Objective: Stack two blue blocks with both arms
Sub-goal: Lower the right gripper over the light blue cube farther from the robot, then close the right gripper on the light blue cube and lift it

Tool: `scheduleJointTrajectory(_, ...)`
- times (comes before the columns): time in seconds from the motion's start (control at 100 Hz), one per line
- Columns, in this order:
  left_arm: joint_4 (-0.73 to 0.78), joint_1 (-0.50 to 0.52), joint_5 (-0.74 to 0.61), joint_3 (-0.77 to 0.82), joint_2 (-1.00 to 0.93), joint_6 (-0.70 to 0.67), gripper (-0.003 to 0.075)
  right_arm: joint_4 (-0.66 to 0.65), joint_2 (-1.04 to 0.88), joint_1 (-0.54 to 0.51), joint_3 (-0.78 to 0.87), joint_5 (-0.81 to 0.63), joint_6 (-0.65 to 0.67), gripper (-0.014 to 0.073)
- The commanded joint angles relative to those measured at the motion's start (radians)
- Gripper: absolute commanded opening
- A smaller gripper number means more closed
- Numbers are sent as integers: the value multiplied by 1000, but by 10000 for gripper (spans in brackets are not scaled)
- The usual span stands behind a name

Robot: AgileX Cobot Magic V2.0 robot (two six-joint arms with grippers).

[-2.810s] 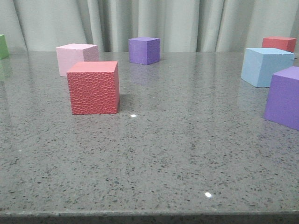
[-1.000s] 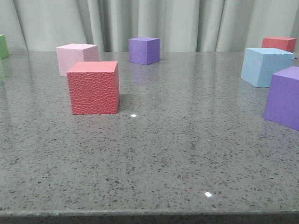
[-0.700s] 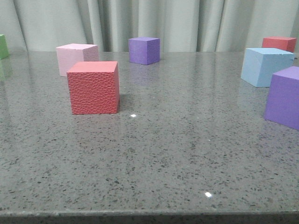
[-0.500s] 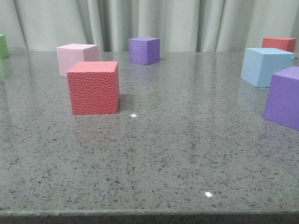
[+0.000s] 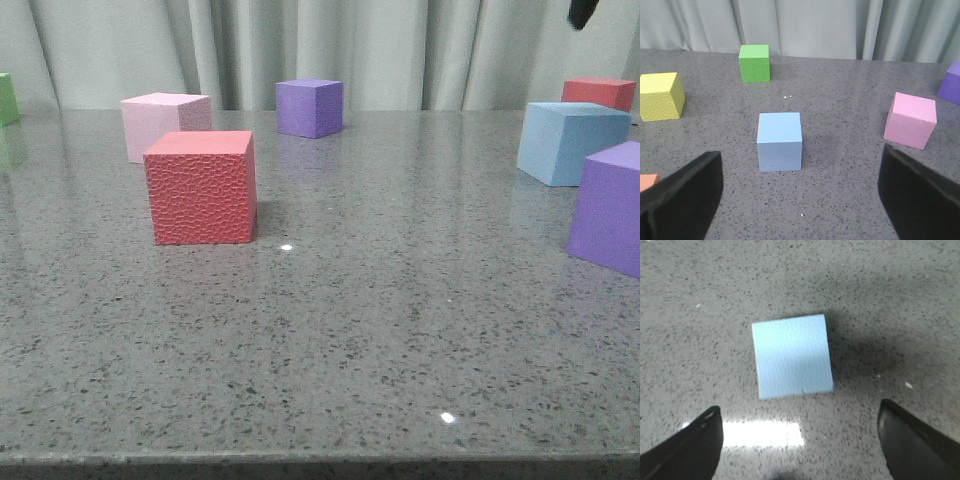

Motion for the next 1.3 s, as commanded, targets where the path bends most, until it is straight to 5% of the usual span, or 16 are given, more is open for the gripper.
scheduleJointTrajectory(0.0, -11, 2, -68, -32, 6, -3, 610, 14, 21, 1, -90, 20, -18, 624)
scheduleJointTrajectory(0.74, -11, 2, -49, -32, 6, -3, 610, 22, 237, 1, -174, 22, -74, 617)
scheduleJointTrajectory(1.03, -11, 2, -49, -32, 6, -3, 610, 22, 239, 1, -174, 18, -76, 343)
scheduleJointTrajectory(1.29, -11, 2, -48, -32, 6, -3, 610, 22, 239, 1, -174, 8, -76, 305)
